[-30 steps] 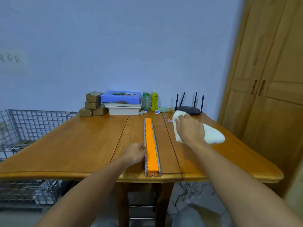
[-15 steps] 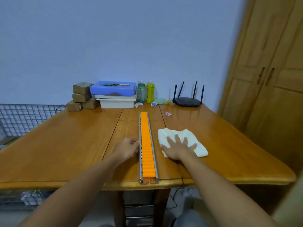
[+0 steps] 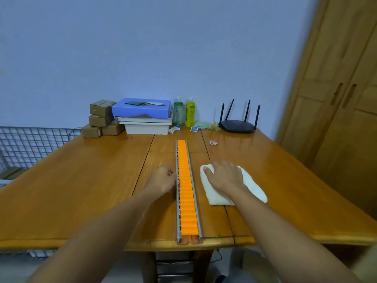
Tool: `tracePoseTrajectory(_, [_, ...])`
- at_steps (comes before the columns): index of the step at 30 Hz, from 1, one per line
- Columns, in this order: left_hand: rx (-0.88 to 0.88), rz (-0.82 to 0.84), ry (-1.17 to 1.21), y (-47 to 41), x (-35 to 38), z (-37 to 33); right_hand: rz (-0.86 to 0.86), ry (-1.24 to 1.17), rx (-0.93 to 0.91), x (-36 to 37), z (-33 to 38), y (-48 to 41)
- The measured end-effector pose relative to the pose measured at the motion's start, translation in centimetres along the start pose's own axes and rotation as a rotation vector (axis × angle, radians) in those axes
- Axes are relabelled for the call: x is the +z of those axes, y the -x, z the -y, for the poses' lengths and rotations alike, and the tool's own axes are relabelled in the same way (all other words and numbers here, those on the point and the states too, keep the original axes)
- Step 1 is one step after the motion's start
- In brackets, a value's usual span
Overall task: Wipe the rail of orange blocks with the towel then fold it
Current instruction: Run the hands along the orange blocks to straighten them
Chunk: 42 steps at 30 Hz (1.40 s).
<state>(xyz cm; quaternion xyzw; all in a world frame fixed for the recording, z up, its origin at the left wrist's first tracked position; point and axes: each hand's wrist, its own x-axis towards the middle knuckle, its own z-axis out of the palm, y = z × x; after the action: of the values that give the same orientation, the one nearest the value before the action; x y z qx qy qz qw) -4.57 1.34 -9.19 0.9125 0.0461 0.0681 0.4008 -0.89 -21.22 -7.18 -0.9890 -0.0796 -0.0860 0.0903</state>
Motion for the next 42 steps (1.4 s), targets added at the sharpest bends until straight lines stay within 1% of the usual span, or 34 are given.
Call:
tracePoseTrajectory(3, [0.011, 0.003, -0.069, -2.1, 0.2, -0.4, -0.062, -0.02, -0.084, -0.8, 1.1, -2.5])
tracePoseTrajectory(5, [0.013, 0.003, -0.097, -3.7, 0.4, -0.6, -0.056, -0.038, -0.123, -1.1, 2.2, -4.5])
tracePoseTrajectory(8, [0.005, 0.005, -0.066, -6.2, 0.8, -0.7, -0.042, -0.067, -0.15, -0.8, 3.2, -7.2])
tracePoseTrajectory(11, [-0.006, 0.005, -0.059, -8.9, 1.2, -0.1, -0.008, -0.122, -0.152, 0.4, 4.0, -10.2])
tracePoseTrajectory(15, [-0.046, 0.002, 0.008, -12.5, 1.8, 0.7, 0.072, -0.215, -0.149, 2.1, 4.8, -14.1])
tracePoseTrajectory(21, [-0.032, -0.049, -0.007, -17.2, 1.9, 1.1, 0.094, -0.188, -0.164, 4.6, 5.9, -19.2])
tracePoseTrajectory(24, [-0.026, -0.026, 0.065, -19.1, 2.2, 2.2, 0.109, -0.177, -0.167, 5.3, 6.8, -21.0])
tracePoseTrajectory(27, [-0.013, -0.014, 0.146, -19.9, 2.5, 3.7, 0.126, -0.183, -0.155, 6.0, 7.4, -22.9])
tracePoseTrajectory(32, [-0.014, -0.052, 0.184, -20.1, 3.2, 4.3, 0.185, -0.184, -0.104, 7.2, 8.3, -25.3])
tracePoseTrajectory(42, [0.013, -0.086, 0.155, -20.0, 3.2, 4.3, 0.202, -0.138, -0.052, 9.3, 8.9, -26.5])
